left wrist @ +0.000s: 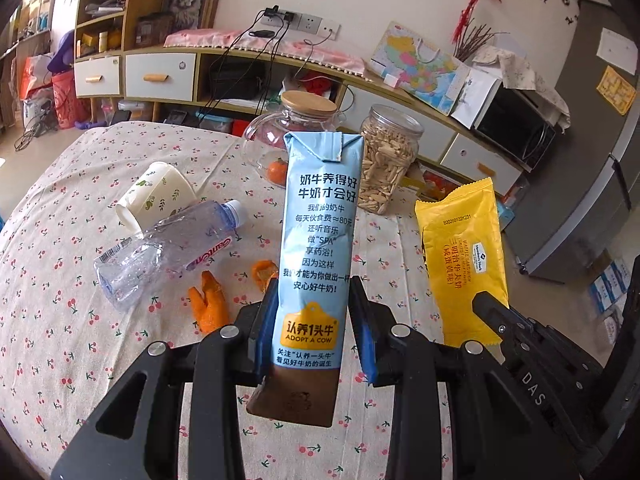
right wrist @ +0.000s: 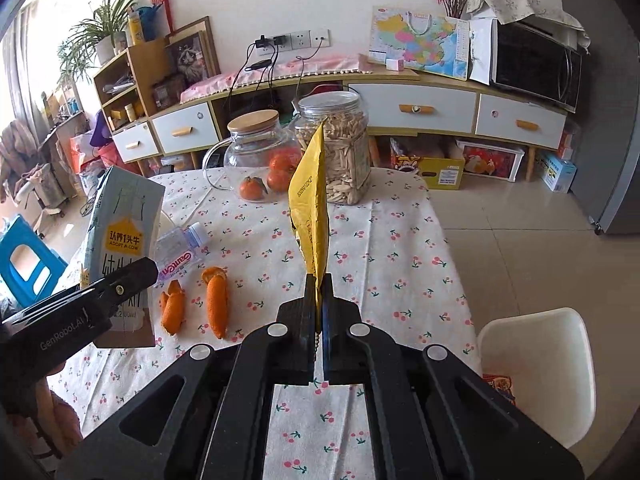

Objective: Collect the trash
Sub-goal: 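Carry the carton and yellow wrapper to the bin and release both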

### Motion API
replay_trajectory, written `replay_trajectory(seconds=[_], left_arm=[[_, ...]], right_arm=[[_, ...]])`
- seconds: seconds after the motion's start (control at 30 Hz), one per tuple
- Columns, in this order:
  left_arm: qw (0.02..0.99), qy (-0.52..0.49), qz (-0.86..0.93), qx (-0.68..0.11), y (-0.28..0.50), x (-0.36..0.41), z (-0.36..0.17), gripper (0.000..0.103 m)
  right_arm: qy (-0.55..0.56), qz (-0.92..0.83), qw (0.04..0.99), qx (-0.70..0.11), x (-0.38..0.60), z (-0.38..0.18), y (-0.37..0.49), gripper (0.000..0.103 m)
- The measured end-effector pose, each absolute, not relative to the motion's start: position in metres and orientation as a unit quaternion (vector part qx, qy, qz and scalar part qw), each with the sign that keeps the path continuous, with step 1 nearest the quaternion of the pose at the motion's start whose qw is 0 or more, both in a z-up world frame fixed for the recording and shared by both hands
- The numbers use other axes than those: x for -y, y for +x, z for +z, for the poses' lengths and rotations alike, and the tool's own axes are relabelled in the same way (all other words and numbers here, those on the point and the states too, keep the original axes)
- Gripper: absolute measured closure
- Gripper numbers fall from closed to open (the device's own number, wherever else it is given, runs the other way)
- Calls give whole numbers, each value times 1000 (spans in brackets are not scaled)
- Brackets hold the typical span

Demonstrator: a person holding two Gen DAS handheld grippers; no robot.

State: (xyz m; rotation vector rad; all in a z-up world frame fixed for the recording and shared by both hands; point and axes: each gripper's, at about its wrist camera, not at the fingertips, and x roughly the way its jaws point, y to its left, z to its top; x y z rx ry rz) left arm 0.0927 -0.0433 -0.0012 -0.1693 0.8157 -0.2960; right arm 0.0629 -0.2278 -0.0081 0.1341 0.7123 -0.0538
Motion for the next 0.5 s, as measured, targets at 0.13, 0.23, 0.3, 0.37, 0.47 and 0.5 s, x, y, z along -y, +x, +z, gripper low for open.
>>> replay_trajectory(seconds=[0.13,0.23,0.3,0.37,0.47,0.5], left_arm=[[902,-72,-159,-394,89,64,-3,69],[901,-64,-169,-394,85,78,-4,69],[900,-59,-175,-395,83,87,-5,69],[899,-53,-181,-395,80,95,-6,69],[898,-45,-190,-395,76,107,-7,69],[897,-43,-192,-395,74,111,-8,69]], right_arm=[[61,-52,936,-344,247,-7,53,102],[63,-70,934,-343,262,-7,46,102],[67,-83,933,-344,273,-8,42,102],[72,-98,931,-345,285,-9,38,102],[76,-123,926,-348,302,-12,32,102],[78,-131,925,-349,308,-13,30,102]])
